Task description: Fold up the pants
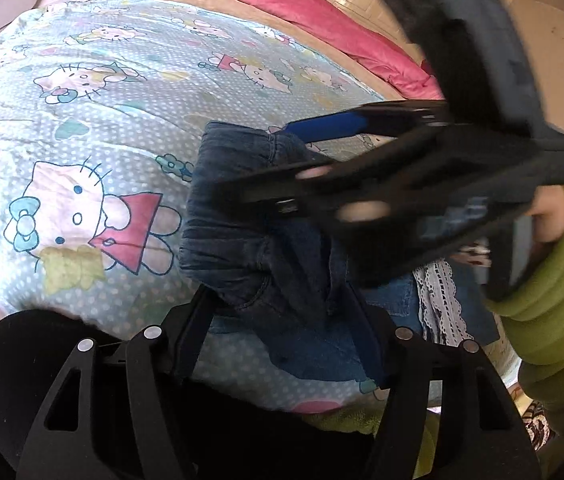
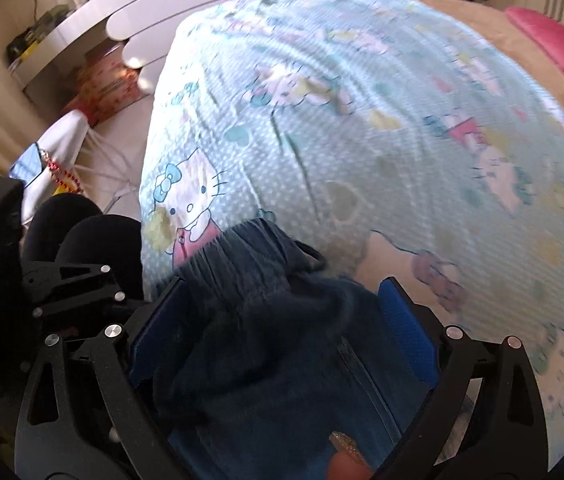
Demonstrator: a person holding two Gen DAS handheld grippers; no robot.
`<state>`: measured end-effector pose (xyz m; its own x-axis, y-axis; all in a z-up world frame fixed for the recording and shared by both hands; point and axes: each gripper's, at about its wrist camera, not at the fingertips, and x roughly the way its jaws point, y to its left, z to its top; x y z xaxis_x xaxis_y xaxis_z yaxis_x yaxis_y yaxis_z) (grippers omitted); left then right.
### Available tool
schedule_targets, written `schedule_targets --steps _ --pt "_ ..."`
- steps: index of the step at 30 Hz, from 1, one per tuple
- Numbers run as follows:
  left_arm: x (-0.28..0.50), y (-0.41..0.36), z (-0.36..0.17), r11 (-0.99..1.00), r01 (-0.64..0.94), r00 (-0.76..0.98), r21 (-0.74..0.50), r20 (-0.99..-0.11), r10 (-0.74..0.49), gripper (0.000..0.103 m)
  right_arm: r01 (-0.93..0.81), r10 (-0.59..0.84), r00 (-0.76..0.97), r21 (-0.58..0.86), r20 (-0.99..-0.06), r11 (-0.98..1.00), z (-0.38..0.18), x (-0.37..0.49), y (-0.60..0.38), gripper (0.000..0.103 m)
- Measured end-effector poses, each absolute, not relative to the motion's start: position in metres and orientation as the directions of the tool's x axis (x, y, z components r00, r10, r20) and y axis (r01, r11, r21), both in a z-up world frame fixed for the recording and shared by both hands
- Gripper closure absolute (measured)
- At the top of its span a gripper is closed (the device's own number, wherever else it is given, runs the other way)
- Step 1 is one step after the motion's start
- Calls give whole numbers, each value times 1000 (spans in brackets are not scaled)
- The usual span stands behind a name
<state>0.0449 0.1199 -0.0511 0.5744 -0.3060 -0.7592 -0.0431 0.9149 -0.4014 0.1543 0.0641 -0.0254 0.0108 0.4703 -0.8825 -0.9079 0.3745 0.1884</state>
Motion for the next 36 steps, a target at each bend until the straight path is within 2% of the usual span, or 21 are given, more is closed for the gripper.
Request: schedule_targets --steps 1,2,3,5,8,10,11,19,24,27,32,36 --pt "45 120 -51 915 -43 574 -402 -759 -307 41 -908 474 -27 219 -880 356 -30 155 67 38" --pt "45 121 -52 915 -44 572 -401 -761 -306 41 -908 486 -70 257 -871 329 -33 153 68 50" --pt "45 121 -52 915 -44 571 -401 -762 -306 41 -913 490 -62 247 -870 325 -34 151 68 52" --pt "43 122 -51 910 -46 576 -412 -755 -313 40 -911 512 -55 253 -857 326 -26 150 61 64" --pt "36 124 -46 900 -43 589 -434 -739 -328 34 -900 569 -41 278 -821 337 -9 152 41 74" --pt "32 124 -40 901 -40 600 -432 -732 -324 23 -893 608 -27 293 -793 343 3 152 25 75" --pt "29 123 -37 900 -39 606 -433 -727 -323 21 -888 629 -19 302 -777 347 11 151 15 75" --pt "28 97 -35 853 55 584 -518 -677 -449 12 -863 739 35 352 -673 362 50 151 -57 75" --pt "42 71 -28 787 115 559 -606 -616 -556 12 -842 771 78 372 -633 391 58 154 -96 75" --pt "46 48 -11 783 173 554 -597 -598 -578 12 -826 780 113 379 -615 418 60 156 -118 74" --pt "48 2 9 765 295 519 -573 -576 -631 12 -759 788 214 410 -578 506 58 161 -169 58" --pt "45 -37 -3 757 371 428 -538 -624 -654 12 -664 717 348 381 -604 644 43 159 -216 56"
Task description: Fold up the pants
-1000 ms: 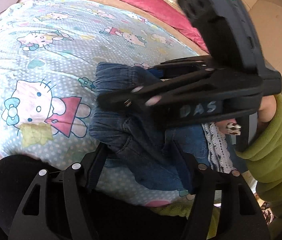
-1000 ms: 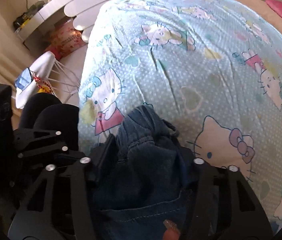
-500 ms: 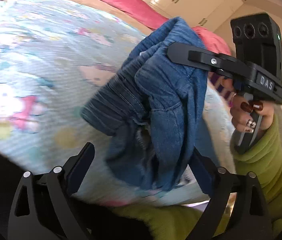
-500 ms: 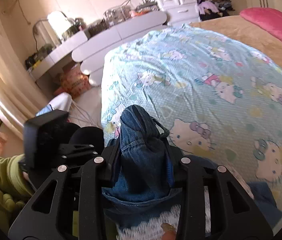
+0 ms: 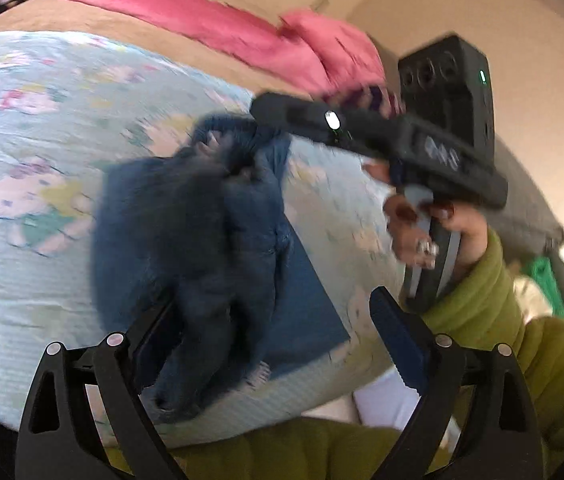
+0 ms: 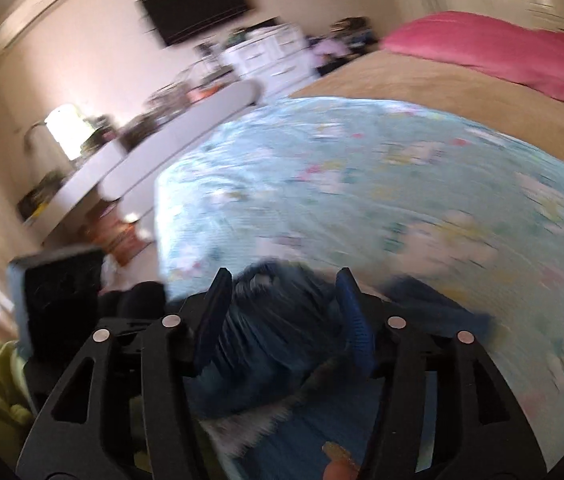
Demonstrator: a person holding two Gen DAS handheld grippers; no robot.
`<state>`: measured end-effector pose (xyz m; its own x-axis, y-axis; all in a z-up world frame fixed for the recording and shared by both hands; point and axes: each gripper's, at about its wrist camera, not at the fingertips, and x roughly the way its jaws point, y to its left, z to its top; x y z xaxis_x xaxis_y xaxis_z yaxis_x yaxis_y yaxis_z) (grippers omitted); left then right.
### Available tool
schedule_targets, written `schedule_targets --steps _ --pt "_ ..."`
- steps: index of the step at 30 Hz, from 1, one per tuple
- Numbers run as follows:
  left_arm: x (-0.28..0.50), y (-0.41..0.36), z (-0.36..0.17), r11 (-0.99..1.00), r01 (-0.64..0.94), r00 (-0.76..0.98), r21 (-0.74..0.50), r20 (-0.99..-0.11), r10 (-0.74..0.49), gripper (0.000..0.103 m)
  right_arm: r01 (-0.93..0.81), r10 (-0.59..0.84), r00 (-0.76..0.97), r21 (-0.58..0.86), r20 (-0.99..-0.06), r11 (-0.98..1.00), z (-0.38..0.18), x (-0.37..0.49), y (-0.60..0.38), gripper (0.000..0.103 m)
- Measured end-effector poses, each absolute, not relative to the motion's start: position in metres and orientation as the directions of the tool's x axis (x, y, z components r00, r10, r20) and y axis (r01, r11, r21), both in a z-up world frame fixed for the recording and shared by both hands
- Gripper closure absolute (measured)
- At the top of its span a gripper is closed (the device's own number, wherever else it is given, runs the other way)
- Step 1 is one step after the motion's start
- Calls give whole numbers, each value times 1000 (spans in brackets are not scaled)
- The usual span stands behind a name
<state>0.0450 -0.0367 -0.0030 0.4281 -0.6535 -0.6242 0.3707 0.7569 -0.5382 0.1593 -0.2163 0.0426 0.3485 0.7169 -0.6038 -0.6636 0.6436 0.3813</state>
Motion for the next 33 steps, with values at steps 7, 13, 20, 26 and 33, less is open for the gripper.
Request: schedule_targets --steps 7,13,20,26,33 --pt "53 -65 -29 797 407 351 -445 -730 -587 12 -624 618 365 310 -697 718 7 139 -227 49" --pt "49 -69 -29 792 393 354 -467 -719 -599 12 -564 417 435 120 -798 817 -22 145 -223 48" --pt "36 -46 -6 829 362 445 -426 -703 -555 12 -562 489 487 168 -724 810 12 130 -243 38" --pt "38 -21 12 891 295 543 -345 -707 -454 5 -580 501 537 134 -678 803 35 102 -256 29" --pt "37 -1 33 929 237 612 -286 -698 -371 5 -636 526 562 74 -638 768 53 63 -259 22"
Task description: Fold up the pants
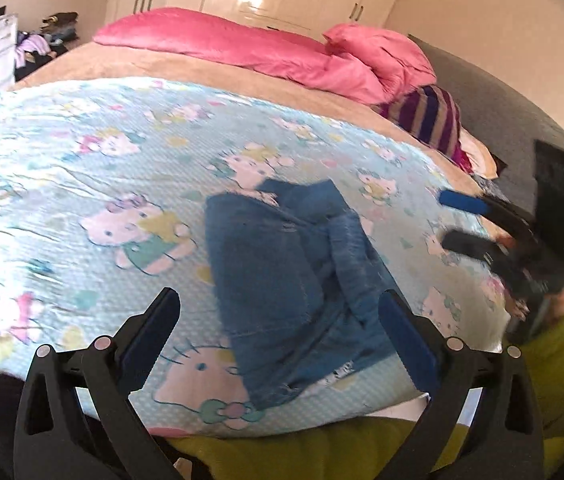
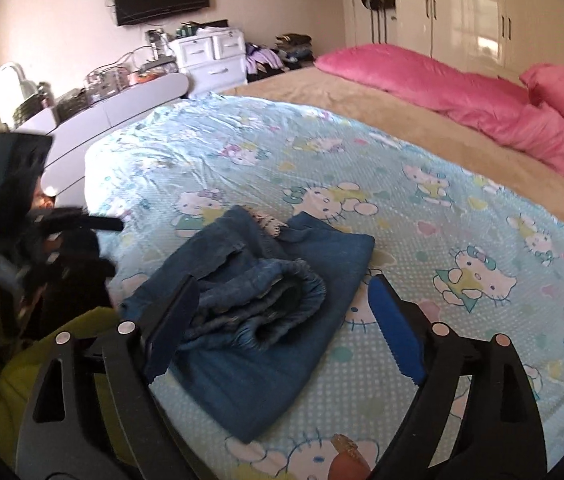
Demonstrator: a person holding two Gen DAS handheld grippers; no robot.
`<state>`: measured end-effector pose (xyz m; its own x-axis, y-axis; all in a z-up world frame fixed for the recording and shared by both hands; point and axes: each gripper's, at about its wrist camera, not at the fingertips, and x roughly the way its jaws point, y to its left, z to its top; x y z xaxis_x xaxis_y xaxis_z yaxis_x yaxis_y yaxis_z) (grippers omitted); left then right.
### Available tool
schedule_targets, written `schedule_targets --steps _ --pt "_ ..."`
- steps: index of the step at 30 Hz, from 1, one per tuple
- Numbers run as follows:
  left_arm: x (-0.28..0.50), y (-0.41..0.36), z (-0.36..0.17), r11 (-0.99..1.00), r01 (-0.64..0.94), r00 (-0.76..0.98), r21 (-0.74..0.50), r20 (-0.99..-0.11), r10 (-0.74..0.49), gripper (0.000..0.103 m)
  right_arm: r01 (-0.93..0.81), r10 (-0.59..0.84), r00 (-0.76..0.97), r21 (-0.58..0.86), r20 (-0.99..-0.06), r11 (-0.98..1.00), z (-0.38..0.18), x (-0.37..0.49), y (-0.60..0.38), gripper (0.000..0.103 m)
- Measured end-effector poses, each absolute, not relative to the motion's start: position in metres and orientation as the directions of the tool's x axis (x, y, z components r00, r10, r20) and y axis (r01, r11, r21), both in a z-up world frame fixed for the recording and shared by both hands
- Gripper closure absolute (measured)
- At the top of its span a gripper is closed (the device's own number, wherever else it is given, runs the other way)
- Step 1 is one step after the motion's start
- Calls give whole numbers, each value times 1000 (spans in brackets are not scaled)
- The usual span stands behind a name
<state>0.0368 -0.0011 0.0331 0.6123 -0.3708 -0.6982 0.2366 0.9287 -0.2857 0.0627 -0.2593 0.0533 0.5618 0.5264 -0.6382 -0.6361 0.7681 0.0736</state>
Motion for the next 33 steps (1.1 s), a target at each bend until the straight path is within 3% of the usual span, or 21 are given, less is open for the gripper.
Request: schedule_targets --steps 5,12,14,15,16,18,19,21,29,33 --pt "46 10 43 951 177 650 -254 -695 -307 5 -692 542 548 18 -638 721 55 37 -250 21" --pt "72 6 38 950 183 620 -254 -720 -312 6 -773 577 488 -17 -655 634 44 13 -226 21" --pt "79 2 34 948 190 605 -256 -730 -318 16 -798 588 460 -21 -665 602 39 7 -217 21" --pt "84 -2 32 940 208 590 -269 -732 -340 33 -805 589 453 -23 -669 593 38 4 -214 21" --pt "89 -8 30 932 225 572 -284 -736 -362 40 -813 592 446 -29 -671 581 36 2 -210 21" --pt "97 -17 25 922 252 548 -295 -742 -387 45 -831 600 421 -25 -680 556 32 -2 -201 24" --pt "100 -22 23 918 265 538 -294 -745 -394 56 -837 604 410 -19 -683 546 31 -3 -197 27" --pt "108 -32 14 912 287 512 -292 -758 -404 67 -855 609 384 -18 -693 519 26 -5 -187 31" --pt "136 -39 -31 924 267 447 -275 -814 -372 68 -895 564 356 -98 -745 435 4 -2 -154 61" --pt "139 -33 -33 917 256 452 -307 -800 -394 67 -906 544 358 -142 -759 399 -2 3 -137 61"
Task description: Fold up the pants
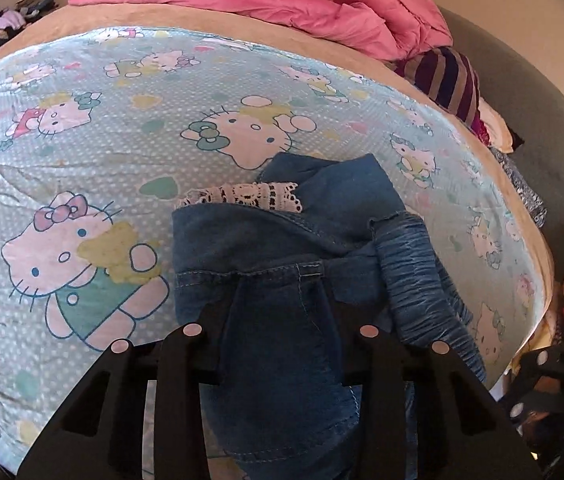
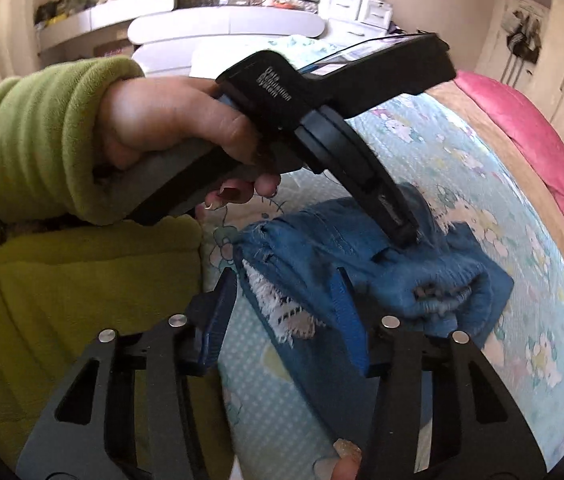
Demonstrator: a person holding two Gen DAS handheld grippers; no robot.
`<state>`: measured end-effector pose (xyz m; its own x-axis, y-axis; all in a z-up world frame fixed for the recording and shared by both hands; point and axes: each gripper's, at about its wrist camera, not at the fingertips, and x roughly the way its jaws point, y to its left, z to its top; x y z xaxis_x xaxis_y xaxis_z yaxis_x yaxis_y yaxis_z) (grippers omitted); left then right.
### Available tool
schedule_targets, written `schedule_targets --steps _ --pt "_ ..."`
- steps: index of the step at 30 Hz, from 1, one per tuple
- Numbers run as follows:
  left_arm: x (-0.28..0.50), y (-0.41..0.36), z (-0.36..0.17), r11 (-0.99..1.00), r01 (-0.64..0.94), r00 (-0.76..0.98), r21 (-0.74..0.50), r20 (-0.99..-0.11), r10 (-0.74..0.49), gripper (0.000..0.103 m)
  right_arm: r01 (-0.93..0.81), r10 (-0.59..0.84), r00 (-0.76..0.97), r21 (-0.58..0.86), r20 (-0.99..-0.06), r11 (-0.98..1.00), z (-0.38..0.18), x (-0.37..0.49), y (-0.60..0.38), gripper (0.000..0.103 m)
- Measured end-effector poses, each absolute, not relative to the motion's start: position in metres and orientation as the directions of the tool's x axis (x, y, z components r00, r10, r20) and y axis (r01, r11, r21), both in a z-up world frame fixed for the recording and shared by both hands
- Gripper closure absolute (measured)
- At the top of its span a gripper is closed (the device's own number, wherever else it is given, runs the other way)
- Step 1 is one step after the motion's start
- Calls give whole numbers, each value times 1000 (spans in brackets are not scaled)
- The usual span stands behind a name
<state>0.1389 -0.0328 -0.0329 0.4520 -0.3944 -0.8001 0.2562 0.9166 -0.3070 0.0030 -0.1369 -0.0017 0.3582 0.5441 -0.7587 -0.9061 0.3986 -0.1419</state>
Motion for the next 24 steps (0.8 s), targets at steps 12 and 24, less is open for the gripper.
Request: schedule_targets --steps 12,24 --pt "136 -28 -35 909 253 461 -332 -784 -415 67 -952 523 242 -95 -817 292 -16 1 -132 98" --pt "126 -30 -30 911 245 483 -331 -773 -411 58 -924 566 218 19 -795 383 -23 6 -151 93"
